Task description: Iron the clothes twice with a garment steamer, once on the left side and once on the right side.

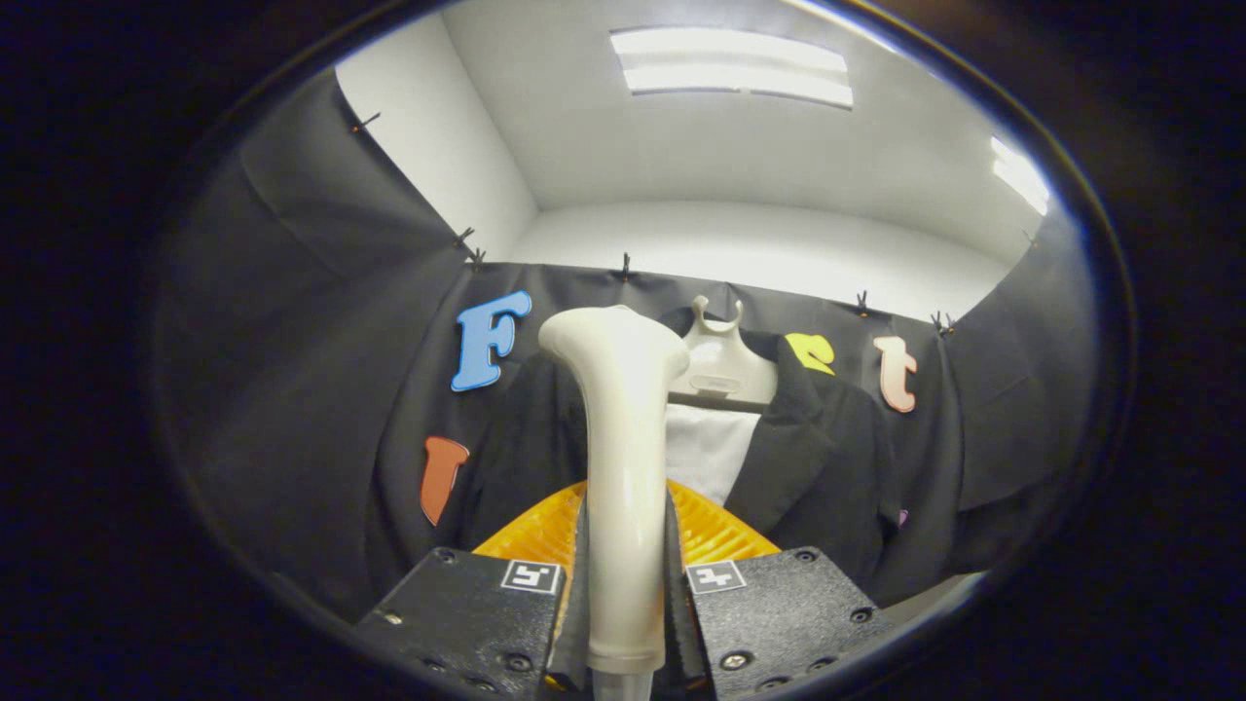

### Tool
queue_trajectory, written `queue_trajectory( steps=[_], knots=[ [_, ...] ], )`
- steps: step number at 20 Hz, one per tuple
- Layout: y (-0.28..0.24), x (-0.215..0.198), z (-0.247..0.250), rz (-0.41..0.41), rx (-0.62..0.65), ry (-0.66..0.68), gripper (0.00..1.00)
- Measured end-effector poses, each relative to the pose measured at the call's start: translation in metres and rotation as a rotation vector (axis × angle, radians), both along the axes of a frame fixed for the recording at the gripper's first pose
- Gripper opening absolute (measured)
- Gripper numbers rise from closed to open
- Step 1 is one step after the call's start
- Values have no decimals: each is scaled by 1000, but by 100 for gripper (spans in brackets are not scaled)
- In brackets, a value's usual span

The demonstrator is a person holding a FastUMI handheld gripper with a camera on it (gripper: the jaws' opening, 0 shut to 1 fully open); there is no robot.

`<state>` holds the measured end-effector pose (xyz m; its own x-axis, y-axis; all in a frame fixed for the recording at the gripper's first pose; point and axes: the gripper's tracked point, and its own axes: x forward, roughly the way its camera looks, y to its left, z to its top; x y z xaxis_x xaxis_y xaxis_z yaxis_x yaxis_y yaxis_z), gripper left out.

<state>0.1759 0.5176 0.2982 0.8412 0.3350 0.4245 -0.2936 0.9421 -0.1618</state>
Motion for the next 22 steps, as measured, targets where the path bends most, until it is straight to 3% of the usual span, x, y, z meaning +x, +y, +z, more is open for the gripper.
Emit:
queue_trajectory(
  steps=[22],
  knots=[
    [-23,-24,-130,-29,-131,144,34]
  ],
)
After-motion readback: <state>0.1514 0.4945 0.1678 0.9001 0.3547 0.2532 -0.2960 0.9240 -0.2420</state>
